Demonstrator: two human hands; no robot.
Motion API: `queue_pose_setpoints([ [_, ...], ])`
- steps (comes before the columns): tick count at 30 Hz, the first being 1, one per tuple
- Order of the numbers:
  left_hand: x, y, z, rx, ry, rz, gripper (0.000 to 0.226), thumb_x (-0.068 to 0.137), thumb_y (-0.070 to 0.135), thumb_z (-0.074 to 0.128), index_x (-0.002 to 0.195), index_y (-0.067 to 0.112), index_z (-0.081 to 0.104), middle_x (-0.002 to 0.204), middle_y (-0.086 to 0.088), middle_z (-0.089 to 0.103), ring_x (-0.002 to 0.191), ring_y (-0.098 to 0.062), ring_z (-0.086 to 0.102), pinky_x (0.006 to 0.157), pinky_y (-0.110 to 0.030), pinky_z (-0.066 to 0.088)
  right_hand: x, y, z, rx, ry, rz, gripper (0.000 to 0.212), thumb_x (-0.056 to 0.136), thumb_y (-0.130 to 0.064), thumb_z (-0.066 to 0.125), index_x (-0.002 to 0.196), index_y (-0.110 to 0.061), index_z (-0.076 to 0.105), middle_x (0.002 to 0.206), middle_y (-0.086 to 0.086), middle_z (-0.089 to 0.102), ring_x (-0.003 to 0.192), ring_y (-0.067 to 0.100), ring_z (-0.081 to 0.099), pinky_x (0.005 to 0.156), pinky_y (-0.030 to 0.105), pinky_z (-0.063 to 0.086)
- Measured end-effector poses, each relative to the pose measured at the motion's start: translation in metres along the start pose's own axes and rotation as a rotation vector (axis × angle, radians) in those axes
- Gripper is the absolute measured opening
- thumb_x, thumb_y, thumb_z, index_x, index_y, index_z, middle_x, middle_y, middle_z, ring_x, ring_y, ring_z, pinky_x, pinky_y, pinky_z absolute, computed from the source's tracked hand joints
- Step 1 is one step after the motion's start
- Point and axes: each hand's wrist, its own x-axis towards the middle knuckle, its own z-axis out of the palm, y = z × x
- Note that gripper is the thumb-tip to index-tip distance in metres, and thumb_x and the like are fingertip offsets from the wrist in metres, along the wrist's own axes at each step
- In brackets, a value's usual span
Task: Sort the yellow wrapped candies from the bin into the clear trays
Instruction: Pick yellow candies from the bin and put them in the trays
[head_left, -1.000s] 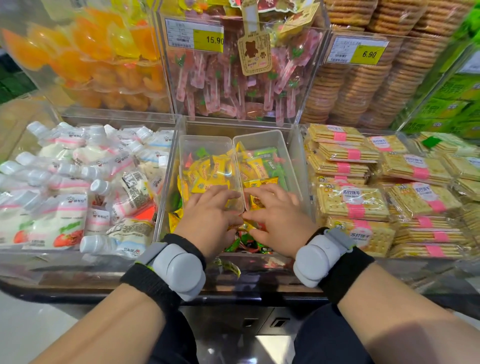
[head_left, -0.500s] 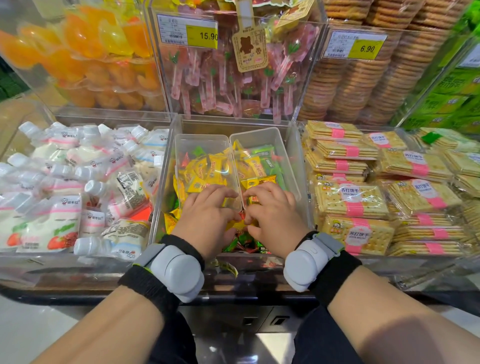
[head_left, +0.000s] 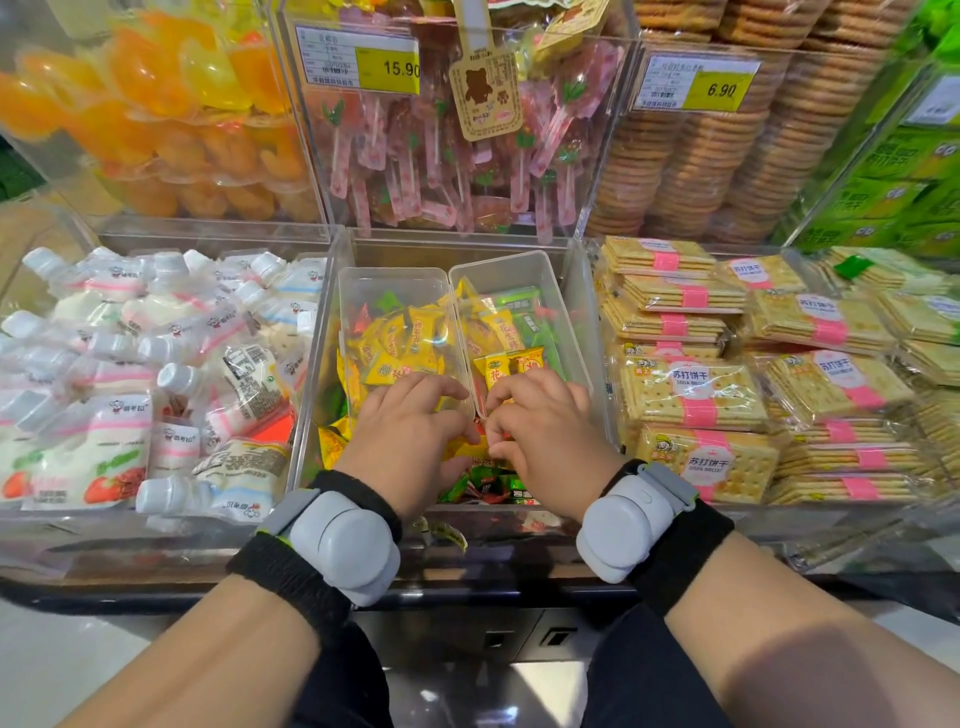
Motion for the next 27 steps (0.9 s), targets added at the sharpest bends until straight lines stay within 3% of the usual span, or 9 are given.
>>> queue_pose_setpoints([
  [5,0.002,0.0,-0.005,-0.028,0.045,-0.026,0.026,0.07,0.039,0.074,0.093,0.029,0.069,0.121,0.004,0.054,0.119,-0.025,0.042,0.095,-0.041,0.027,-0.002,0.003,-0.009,0.011,0.023,0.014,0.021,0.083,-0.011,0.059,0.073,-0.025,0.047,0.107,-0.011,0.049,0.11,0.015,0.035,0.079,0.024,0.012],
  [10,0.007,0.003,-0.014,-0.143,0.119,-0.039,0.027,0.071,0.038,0.073,0.097,0.029,0.069,0.115,0.003,0.057,0.115,-0.025,0.046,0.094,-0.042,0.031,-0.002,0.009,-0.026,0.078,0.05,0.04,0.016,0.087,-0.016,0.056,0.077,-0.025,0.048,0.108,-0.009,0.049,0.106,0.013,0.034,0.082,0.027,0.016],
  [14,0.011,0.008,-0.02,-0.248,0.152,-0.065,0.036,0.075,0.037,0.07,0.11,0.031,0.062,0.107,0.007,0.056,0.108,-0.021,0.049,0.093,-0.044,0.039,0.001,0.011,-0.037,0.188,0.098,0.137,0.019,0.088,-0.018,0.055,0.076,-0.029,0.044,0.106,-0.009,0.052,0.105,0.011,0.036,0.082,0.025,0.015],
  [19,0.018,0.013,-0.018,-0.471,0.171,-0.191,0.065,0.078,0.027,0.071,0.133,0.03,0.036,0.087,0.019,0.05,0.088,-0.007,0.053,0.078,-0.025,0.043,0.004,0.015,-0.044,0.291,0.182,0.287,0.017,0.091,-0.014,0.05,0.079,-0.025,0.045,0.089,-0.01,0.046,0.084,0.01,0.037,0.086,0.03,0.021],
  [22,0.024,0.017,-0.014,-0.635,0.15,-0.279,0.062,0.08,0.022,0.069,0.132,0.026,0.036,0.09,0.016,0.057,0.086,0.001,0.057,0.073,-0.021,0.047,0.008,0.016,-0.048,0.288,0.224,0.364,0.014,0.092,-0.014,0.049,0.081,-0.024,0.046,0.09,-0.008,0.046,0.086,0.017,0.044,0.088,0.036,0.025],
  [24,0.029,0.022,-0.012,-0.724,0.108,-0.289,0.055,0.082,0.017,0.066,0.13,0.022,0.039,0.095,0.01,0.061,0.088,-0.005,0.061,0.074,-0.023,0.049,0.01,0.016,-0.051,0.296,0.24,0.398,0.014,0.092,-0.015,0.049,0.081,-0.024,0.045,0.093,-0.008,0.046,0.093,0.018,0.047,0.092,0.041,0.03],
  [27,0.037,0.031,-0.008,-0.743,0.059,-0.256,0.052,0.083,0.01,0.06,0.131,0.02,0.04,0.107,0.006,0.061,0.093,-0.01,0.06,0.081,-0.027,0.05,0.014,0.017,-0.056,0.309,0.255,0.415,0.011,0.092,-0.016,0.049,0.083,-0.022,0.046,0.094,-0.007,0.047,0.085,0.015,0.046,0.092,0.048,0.038],
])
